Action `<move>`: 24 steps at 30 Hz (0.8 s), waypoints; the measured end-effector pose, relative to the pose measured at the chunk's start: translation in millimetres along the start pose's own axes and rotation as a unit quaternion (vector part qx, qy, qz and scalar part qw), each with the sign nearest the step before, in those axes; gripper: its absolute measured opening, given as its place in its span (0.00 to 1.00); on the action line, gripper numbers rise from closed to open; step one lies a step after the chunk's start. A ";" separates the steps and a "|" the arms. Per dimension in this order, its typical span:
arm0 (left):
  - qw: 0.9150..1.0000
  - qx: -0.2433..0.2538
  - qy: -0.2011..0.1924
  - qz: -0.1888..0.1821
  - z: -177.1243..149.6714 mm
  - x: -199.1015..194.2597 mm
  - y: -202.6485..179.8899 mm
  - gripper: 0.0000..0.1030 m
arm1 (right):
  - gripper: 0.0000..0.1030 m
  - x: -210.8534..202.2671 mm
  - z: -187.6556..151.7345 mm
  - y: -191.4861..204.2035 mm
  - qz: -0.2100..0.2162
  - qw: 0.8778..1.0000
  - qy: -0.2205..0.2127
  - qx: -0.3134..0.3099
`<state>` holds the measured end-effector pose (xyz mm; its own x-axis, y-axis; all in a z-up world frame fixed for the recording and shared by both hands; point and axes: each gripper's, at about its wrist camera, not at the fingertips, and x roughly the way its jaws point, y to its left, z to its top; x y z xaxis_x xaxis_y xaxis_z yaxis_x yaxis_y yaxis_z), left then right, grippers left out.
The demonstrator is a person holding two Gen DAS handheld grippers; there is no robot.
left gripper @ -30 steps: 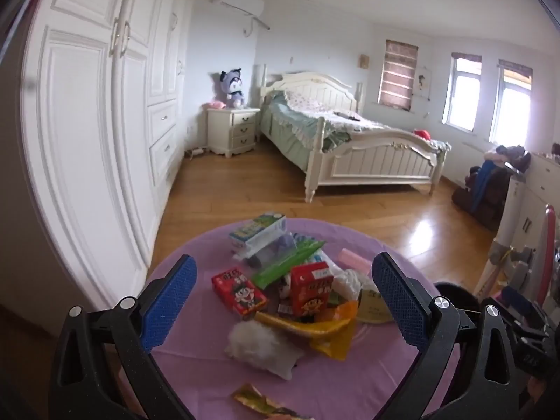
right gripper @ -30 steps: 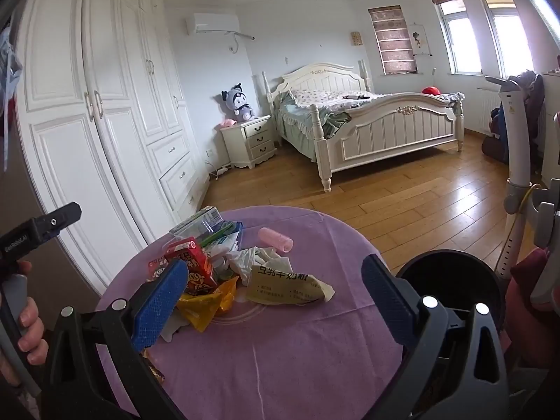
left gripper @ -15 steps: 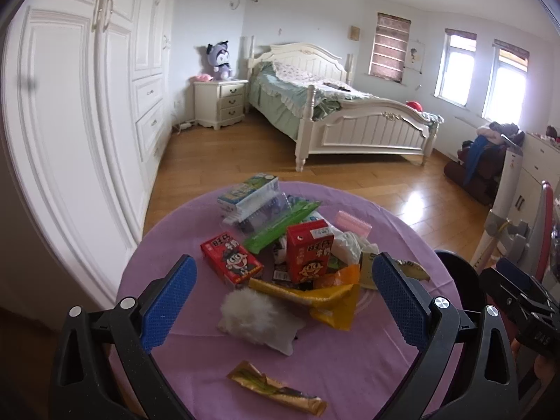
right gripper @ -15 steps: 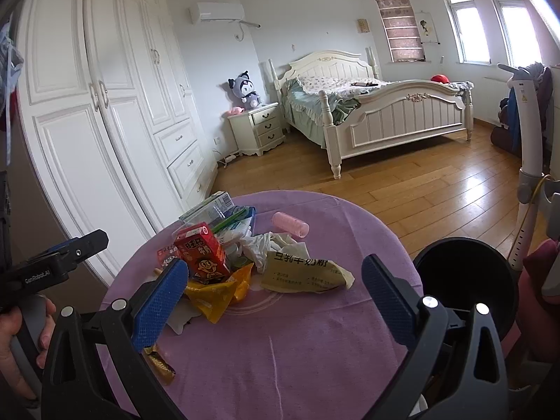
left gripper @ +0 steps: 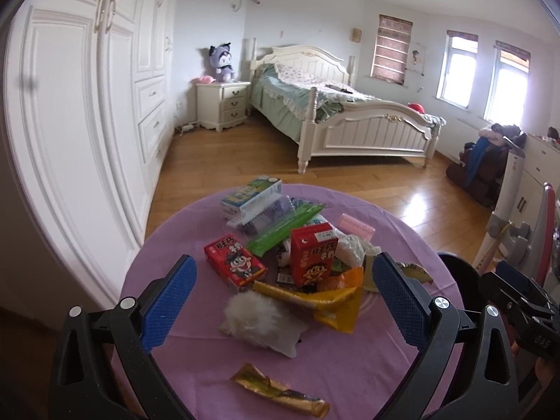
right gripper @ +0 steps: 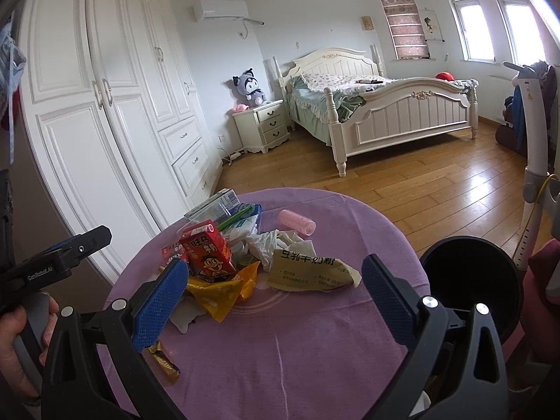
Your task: Collect trash
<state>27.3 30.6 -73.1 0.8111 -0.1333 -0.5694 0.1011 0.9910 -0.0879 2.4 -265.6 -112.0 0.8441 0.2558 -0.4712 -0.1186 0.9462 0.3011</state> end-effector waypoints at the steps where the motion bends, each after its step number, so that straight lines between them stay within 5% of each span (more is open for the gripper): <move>1: 1.000 0.000 0.001 0.000 0.3 -0.1 0.2 0.96 | 0.95 0.0 0.1 0.2 0.000 1.000 0.001 0.000; 24: 1.000 0.002 0.006 0.006 -1.2 3.7 3.0 0.96 | 0.95 6.7 -4.2 0.2 0.001 1.000 0.008 -0.002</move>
<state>29.9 33.1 -76.5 0.8049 -0.1219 -0.5807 0.0937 0.9925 -0.0786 5.8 -262.9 -118.6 0.8349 0.2617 -0.4842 -0.1227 0.9461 0.2997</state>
